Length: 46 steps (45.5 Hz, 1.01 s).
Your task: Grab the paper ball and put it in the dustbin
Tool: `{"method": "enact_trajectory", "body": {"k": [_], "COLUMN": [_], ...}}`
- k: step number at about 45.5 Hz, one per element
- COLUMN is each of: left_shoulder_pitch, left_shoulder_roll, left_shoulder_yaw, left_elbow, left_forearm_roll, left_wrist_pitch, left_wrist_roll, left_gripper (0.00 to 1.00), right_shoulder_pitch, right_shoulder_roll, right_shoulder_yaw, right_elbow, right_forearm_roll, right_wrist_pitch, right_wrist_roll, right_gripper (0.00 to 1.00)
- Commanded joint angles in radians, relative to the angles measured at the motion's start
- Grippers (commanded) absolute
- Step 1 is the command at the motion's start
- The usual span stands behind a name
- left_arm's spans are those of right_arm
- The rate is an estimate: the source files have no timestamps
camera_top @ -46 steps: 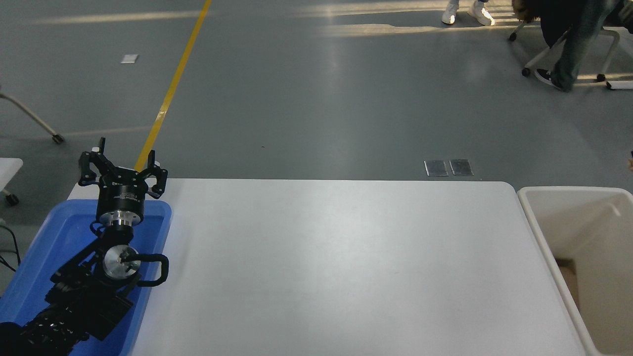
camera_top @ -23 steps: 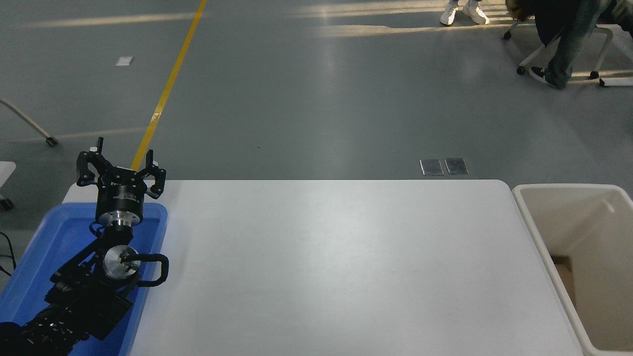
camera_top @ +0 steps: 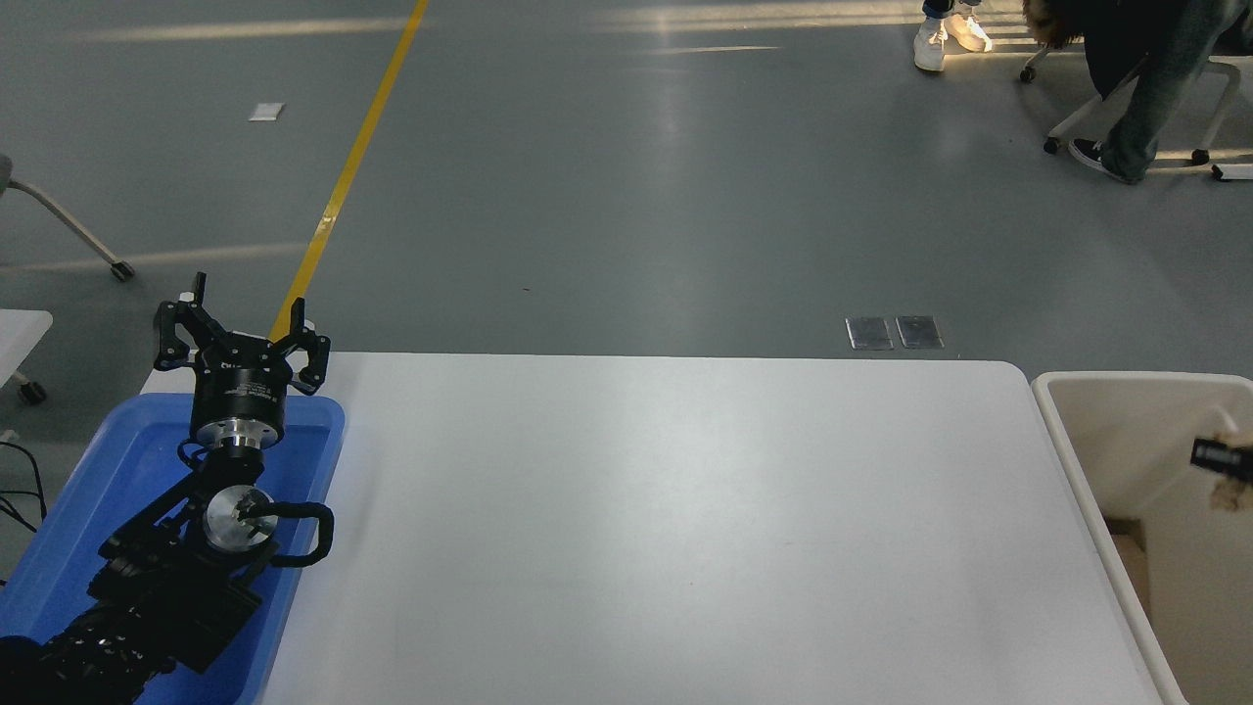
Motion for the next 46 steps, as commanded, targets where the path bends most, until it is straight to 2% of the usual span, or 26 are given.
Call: {"method": "enact_trajectory", "body": {"k": [1,35,38,39,40,41,42,46], "left_shoulder_pitch": [-0.001,0.001,0.001,0.0,-0.001,0.001,0.0,0.001], "left_shoulder_roll": [0.0,0.0,0.0,0.0,0.0,0.0,0.0,0.0], "left_shoulder_yaw": [0.0,0.0,0.0,0.0,0.0,0.0,0.0,0.0], "left_elbow": [0.0,0.0,0.0,0.0,0.0,0.0,0.0,0.0], "left_forearm_roll": [0.0,0.0,0.0,0.0,0.0,0.0,0.0,0.0], "left_wrist_pitch": [0.0,0.0,0.0,0.0,0.0,0.0,0.0,0.0], "left_wrist_roll": [0.0,0.0,0.001,0.0,0.0,0.0,0.0,0.0], "left_gripper": [0.99,0.99,0.99,0.99,0.99,0.99,0.99,0.99], "right_shoulder_pitch": [0.025,0.041,0.036,0.036,0.035,0.035,0.035,0.035], "right_shoulder_roll": [0.011,0.011,0.013,0.011,0.013,0.013,0.013,0.014], "right_shoulder_yaw": [0.01,0.033,0.042,0.042,0.042,0.042,0.042,0.042], "right_elbow": [0.01,0.022,0.022,0.022,0.022,0.02,0.022,0.024], "right_forearm_roll": [0.006,0.006,0.006,0.006,0.006,0.006,0.006,0.006], "right_wrist_pitch": [-0.006,-0.032,-0.045,-0.049,-0.047,-0.049,-0.047,-0.047], "right_wrist_roll": [0.0,-0.005,-0.006,-0.006,-0.005,-0.005,-0.006,-0.008], "right_gripper": [0.0,0.0,0.1,0.18,0.37,0.75,1.0,1.0]}}
